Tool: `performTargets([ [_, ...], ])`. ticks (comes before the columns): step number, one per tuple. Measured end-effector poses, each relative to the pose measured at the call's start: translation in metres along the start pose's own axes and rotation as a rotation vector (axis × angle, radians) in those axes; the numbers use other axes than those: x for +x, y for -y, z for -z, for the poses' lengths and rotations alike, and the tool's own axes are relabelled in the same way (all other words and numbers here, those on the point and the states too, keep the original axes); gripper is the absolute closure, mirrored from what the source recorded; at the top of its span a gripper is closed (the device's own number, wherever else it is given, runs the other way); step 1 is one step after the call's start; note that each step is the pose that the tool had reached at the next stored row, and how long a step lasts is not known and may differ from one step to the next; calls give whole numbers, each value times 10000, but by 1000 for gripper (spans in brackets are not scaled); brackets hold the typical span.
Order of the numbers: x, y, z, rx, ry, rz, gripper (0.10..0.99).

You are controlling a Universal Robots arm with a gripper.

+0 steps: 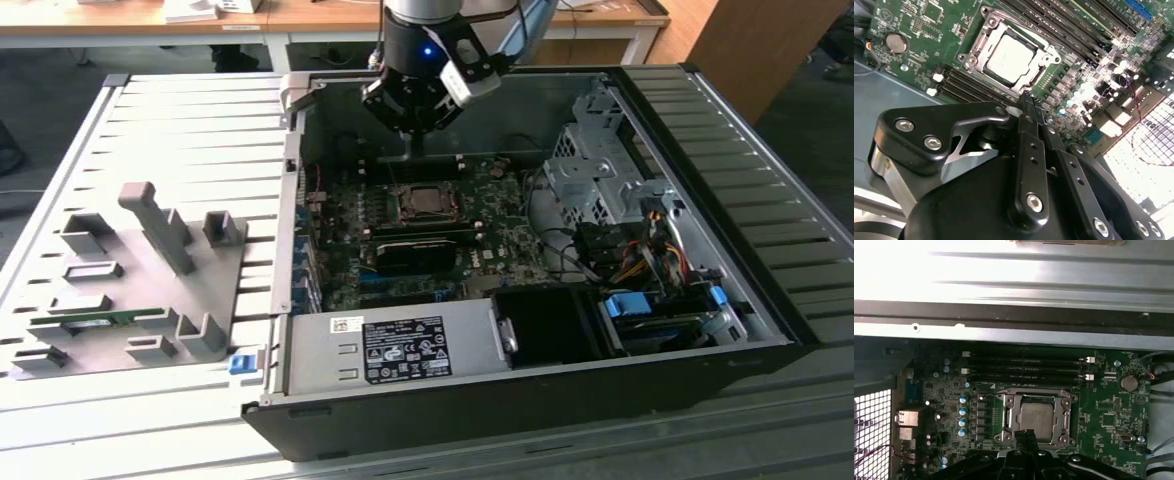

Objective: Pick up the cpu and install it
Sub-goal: 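Install the first cpu locking lever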

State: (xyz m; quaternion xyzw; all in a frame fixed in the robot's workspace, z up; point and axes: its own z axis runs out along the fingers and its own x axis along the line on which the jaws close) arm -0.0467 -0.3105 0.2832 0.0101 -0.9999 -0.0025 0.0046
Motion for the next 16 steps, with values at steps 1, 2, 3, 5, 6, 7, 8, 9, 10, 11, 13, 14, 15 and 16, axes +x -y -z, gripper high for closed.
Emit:
performTargets([
  [1, 6, 0, -6, 0, 0, 0, 980],
  [2, 11, 0, -11, 0, 0, 1, 980],
  [3, 17, 0, -15, 0, 0, 1, 980],
  [5, 29, 0, -22, 1, -1, 1, 980],
  [6, 36, 0, -24, 2, -1, 1, 980],
  [7, 41, -1, -26, 2, -2, 1, 980],
  [8, 47, -1, -29, 0, 0, 1, 980],
  [9, 56, -1, -33, 0, 0, 2, 980],
  [10, 71, -1, -39, -1, 0, 3, 980],
  [11, 85, 0, -45, 0, 0, 2, 980],
  [13, 123, -1, -58, 1, -1, 0, 980],
  [14, 143, -1, -64, 1, -1, 0, 980],
  [15, 160, -1, -69, 1, 0, 1, 980],
  [16, 172, -2, -73, 0, 0, 1, 980],
])
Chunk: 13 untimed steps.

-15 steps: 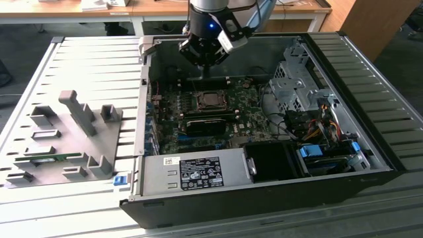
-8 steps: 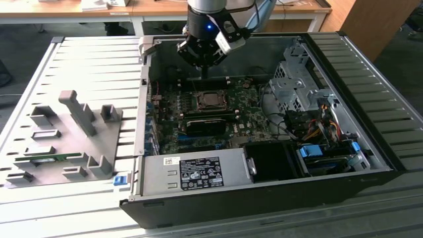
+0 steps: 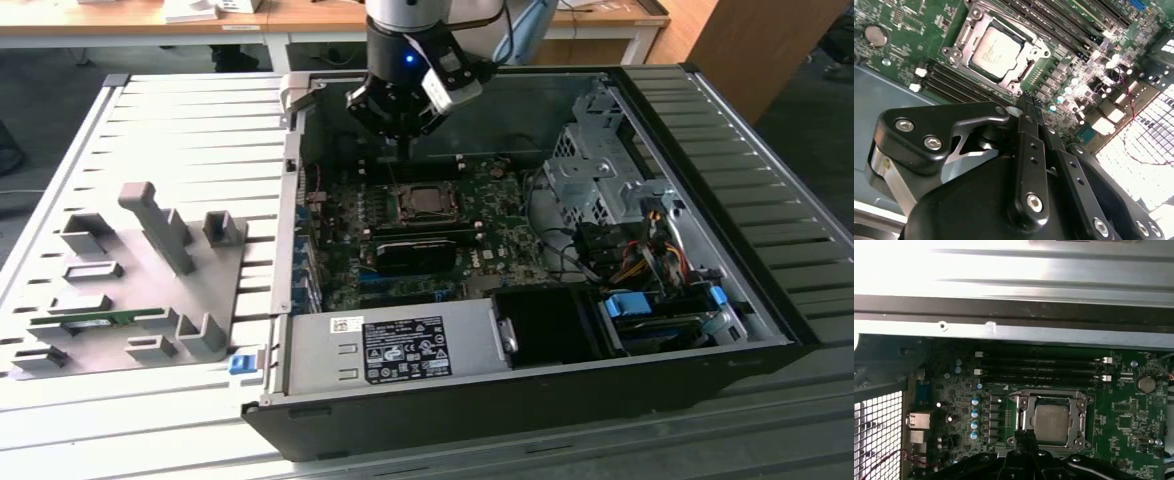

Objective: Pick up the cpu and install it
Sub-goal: 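Install the first cpu locking lever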

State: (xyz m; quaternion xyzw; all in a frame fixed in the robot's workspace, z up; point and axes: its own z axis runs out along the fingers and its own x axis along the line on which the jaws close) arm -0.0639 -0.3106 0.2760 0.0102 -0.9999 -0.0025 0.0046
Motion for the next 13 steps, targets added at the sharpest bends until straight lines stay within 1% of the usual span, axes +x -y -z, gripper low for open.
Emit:
performTargets([
  [5, 40, -1, -16, 0, 0, 0, 980],
  [13, 62, -1, -32, 1, -1, 0, 980],
])
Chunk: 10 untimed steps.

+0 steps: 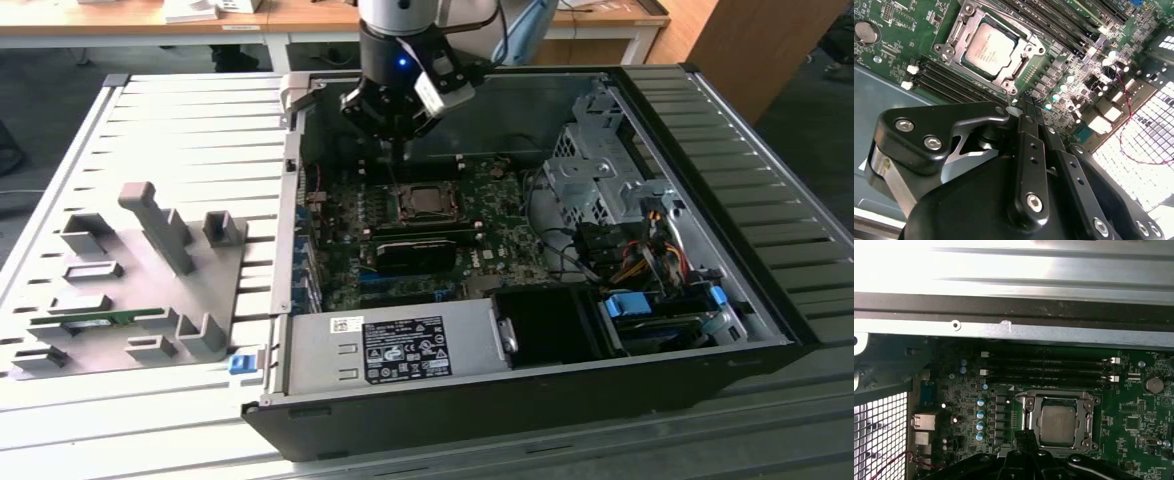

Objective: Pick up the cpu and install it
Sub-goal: 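Install the first cpu locking lever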

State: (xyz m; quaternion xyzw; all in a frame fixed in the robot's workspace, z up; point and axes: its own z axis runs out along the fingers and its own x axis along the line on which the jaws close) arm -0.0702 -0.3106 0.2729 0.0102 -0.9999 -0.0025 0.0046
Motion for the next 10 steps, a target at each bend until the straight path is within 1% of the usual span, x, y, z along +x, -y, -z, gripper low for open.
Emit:
performTargets([
  [7, 16, 0, -9, 0, 0, -1, 980],
  [10, 43, -1, -15, -1, 1, 0, 980],
])
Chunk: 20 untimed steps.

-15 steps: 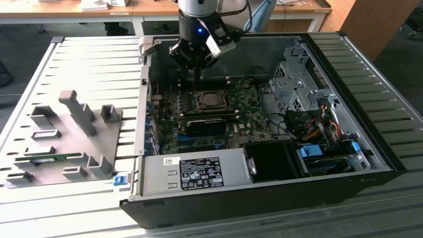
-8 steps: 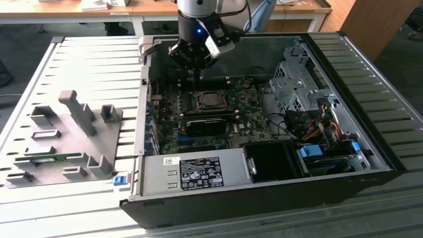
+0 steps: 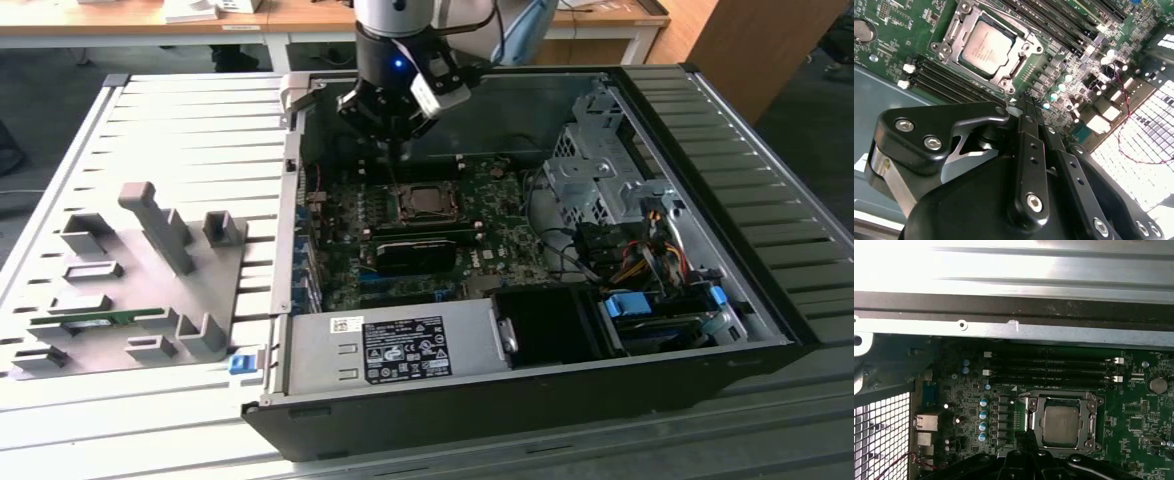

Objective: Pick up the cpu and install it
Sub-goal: 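Install the first cpu locking lever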

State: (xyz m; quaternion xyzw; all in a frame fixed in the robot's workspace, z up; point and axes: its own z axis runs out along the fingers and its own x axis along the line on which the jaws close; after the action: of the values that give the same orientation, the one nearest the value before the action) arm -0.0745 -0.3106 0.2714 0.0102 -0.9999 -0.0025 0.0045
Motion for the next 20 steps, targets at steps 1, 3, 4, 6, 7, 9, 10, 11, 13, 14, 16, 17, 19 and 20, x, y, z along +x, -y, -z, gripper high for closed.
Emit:
performTargets([
  [1, 14, 0, -3, 0, 0, 1, 980],
  [3, 46, 0, -12, 2, -1, -1, 980],
  [4, 64, -1, -18, 3, -2, -1, 980],
  [6, 91, -2, -30, 0, 0, -1, 980],
  [7, 98, -3, -34, 0, 2, -1, 980],
  [9, 117, -6, -39, 2, -1, 0, 980],
  [10, 129, -8, -43, 2, 0, 1, 980],
  [11, 145, -11, -47, 2, 0, 0, 980],
  [13, 167, -23, -57, 2, 0, -1, 980],
  [14, 173, -32, -63, 2, 0, -1, 980],
  [16, 176, -63, -79, 1, 1, 0, 980],
  [17, 177, -83, -87, 1, 1, 1, 980],
  [19, 177, -130, -106, 1, 1, -1, 980],
  [20, 178, -149, -115, 1, 1, -1, 980],
])
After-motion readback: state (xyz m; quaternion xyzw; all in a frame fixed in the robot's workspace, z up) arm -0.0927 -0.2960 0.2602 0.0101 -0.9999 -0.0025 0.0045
